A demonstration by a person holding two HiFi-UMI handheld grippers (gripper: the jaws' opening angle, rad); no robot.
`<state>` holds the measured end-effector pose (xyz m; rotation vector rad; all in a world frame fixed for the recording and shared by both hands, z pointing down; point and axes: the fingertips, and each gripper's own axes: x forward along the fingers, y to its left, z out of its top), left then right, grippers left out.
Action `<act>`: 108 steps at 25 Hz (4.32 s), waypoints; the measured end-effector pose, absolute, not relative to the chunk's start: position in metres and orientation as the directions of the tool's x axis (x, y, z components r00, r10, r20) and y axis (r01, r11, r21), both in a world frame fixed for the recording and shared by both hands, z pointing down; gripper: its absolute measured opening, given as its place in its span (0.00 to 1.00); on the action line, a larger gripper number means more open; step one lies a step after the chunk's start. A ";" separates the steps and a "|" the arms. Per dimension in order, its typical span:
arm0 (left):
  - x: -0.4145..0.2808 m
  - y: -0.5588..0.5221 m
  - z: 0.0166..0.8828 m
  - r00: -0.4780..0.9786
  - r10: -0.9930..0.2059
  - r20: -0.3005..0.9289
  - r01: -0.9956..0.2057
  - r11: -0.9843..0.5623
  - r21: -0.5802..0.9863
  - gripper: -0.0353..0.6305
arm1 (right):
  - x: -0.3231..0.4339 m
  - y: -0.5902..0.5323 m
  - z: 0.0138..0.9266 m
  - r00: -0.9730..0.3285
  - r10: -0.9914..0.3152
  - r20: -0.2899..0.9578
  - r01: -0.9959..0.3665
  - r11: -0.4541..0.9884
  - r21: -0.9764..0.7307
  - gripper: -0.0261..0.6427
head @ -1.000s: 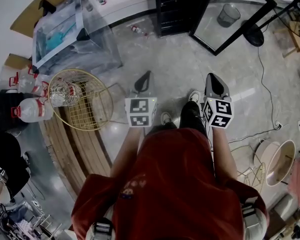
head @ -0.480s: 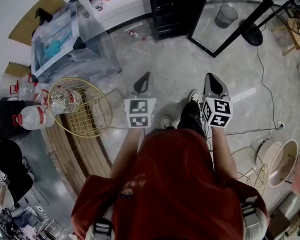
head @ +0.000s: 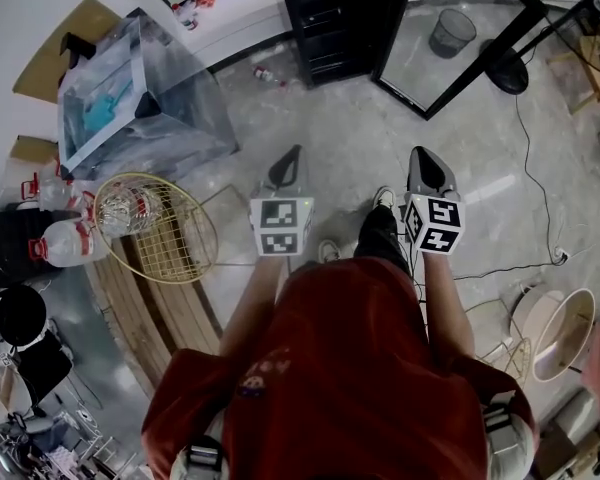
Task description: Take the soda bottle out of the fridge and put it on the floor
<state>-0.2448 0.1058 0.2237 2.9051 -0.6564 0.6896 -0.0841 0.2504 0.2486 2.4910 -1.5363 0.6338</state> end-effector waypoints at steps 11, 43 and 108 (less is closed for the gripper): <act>-0.132 0.082 0.218 0.770 -0.436 0.466 -0.479 -0.877 -0.028 0.05 | 0.031 0.217 0.251 0.315 -0.842 0.438 -0.906 -0.405 -0.126 0.04; 0.038 0.043 0.236 0.678 -0.556 0.481 -0.637 -0.771 0.007 0.06 | 0.223 0.158 0.269 0.164 -0.879 0.447 -0.953 -0.259 -0.158 0.04; 0.120 -0.228 0.237 0.550 -0.733 0.399 -0.810 -0.585 0.042 0.06 | 0.297 -0.183 0.260 -0.109 -0.902 0.418 -0.992 0.075 -0.098 0.04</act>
